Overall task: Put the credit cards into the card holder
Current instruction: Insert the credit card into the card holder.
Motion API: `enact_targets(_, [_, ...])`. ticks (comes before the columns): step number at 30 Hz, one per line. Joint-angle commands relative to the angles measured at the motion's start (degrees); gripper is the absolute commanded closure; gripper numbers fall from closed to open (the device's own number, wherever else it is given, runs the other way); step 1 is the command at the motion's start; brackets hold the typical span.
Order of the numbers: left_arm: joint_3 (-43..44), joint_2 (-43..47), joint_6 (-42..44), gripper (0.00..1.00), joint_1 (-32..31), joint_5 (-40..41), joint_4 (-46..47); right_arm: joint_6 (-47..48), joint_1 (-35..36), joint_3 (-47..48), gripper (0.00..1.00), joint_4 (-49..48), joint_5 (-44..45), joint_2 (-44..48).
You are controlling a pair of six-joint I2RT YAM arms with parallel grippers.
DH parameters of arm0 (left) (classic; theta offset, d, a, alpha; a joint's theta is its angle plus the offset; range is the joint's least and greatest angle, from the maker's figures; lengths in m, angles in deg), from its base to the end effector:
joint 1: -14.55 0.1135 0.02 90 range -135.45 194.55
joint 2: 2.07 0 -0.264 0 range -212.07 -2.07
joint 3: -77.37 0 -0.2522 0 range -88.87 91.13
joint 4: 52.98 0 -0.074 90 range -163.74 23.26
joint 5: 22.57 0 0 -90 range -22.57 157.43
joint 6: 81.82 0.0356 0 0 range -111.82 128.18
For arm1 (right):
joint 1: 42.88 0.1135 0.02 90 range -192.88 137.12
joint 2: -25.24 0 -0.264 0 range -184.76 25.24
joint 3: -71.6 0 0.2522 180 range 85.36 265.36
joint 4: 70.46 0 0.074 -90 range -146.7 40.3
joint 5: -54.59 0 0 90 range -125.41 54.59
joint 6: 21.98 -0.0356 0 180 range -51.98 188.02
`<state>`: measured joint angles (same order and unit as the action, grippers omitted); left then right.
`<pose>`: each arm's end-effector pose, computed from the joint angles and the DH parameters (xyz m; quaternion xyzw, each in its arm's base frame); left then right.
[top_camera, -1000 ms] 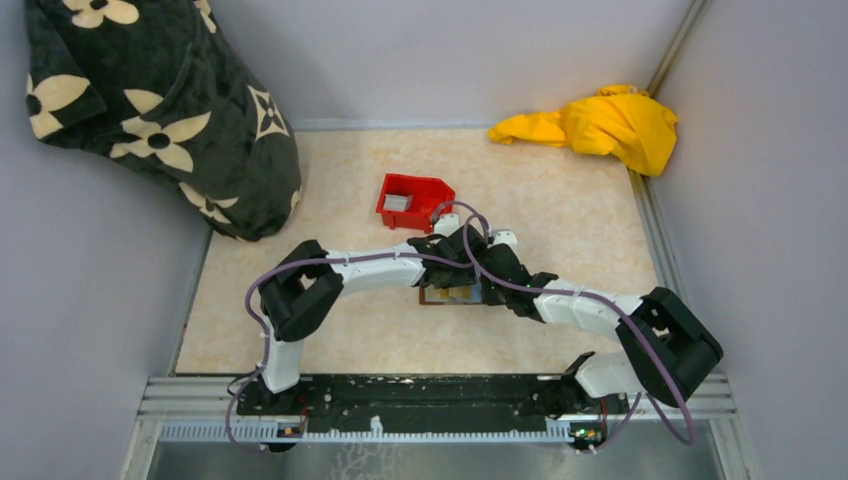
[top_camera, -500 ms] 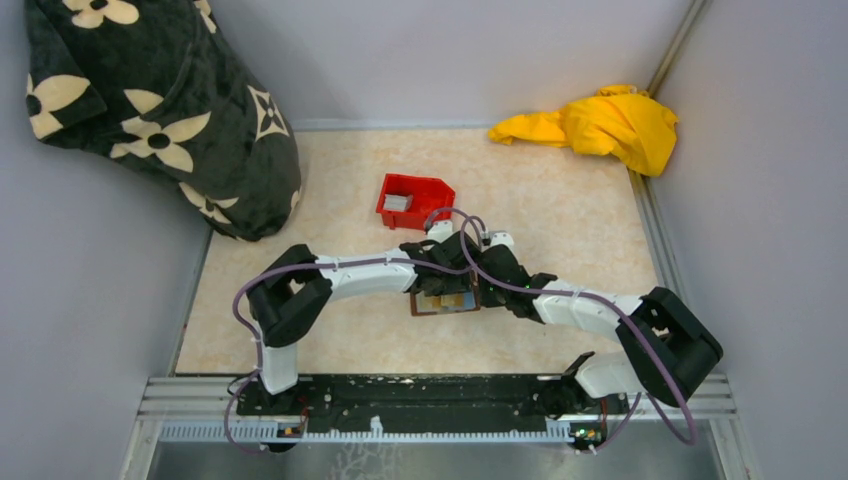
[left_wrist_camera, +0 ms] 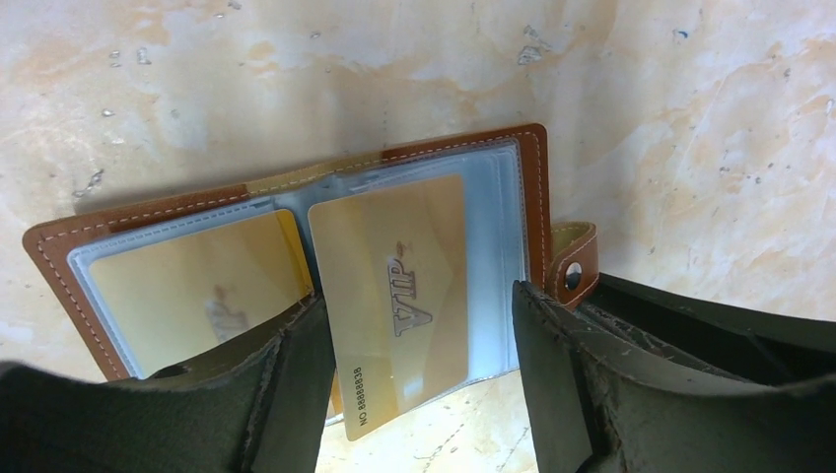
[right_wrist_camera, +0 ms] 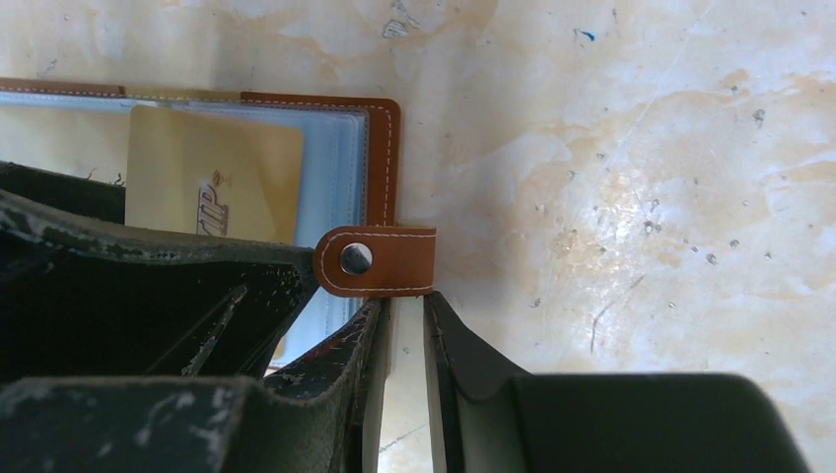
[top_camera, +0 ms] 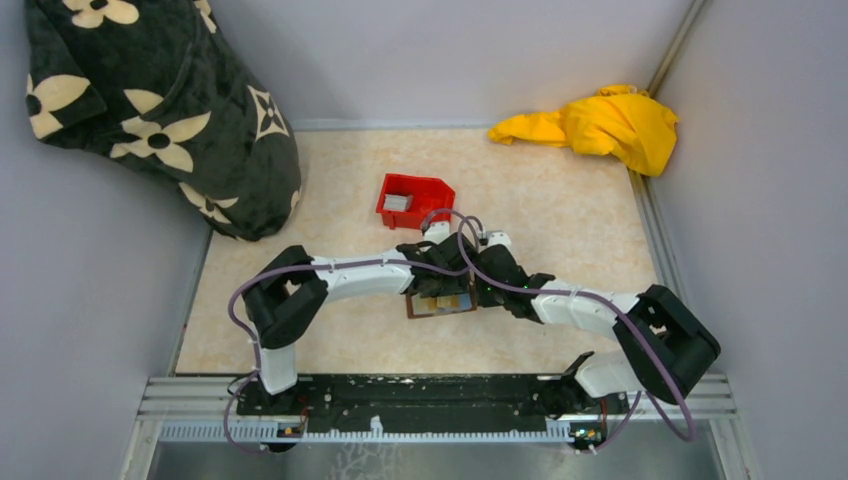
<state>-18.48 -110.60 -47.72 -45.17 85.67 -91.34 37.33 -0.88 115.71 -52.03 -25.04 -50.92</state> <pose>0.2027 -0.3251 0.1639 -0.0053 0.9603 -0.1148 0.2543 0.1826 0.1558 0.1519 -0.0620 0.9357 0.1310 0.3216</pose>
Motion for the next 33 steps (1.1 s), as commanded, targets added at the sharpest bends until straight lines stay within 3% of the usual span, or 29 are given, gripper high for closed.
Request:
enact_targets(1, [-5.3, -1.7, 0.0, 0.29, -2.2, 0.5, -11.3, -0.2, 0.4, 1.0, 0.79, -2.8, -1.5, -2.6])
enact_targets(12, [-7.9, -1.2, 1.5, 0.23, -2.0, -1.6, -11.3, -0.4, 1.2, 1.9, 0.79, -3.7, -1.6, -4.2])
enact_targets(14, [-7.5, -0.8, 2.3, 0.02, -1.8, -1.5, -11.0, -0.4, 1.5, 2.0, 0.79, -3.7, -1.5, -4.4])
enact_targets(15, [-7.2, -0.7, 2.6, 0.01, -1.7, -1.6, -11.0, -0.4, 1.5, 2.2, 0.79, -3.7, -1.5, -4.4])
enact_targets(33, [-6.4, 5.3, 3.6, 0.00, 0.3, -1.1, -11.3, -0.2, 1.6, 2.0, 0.79, -4.4, -1.4, -5.0])
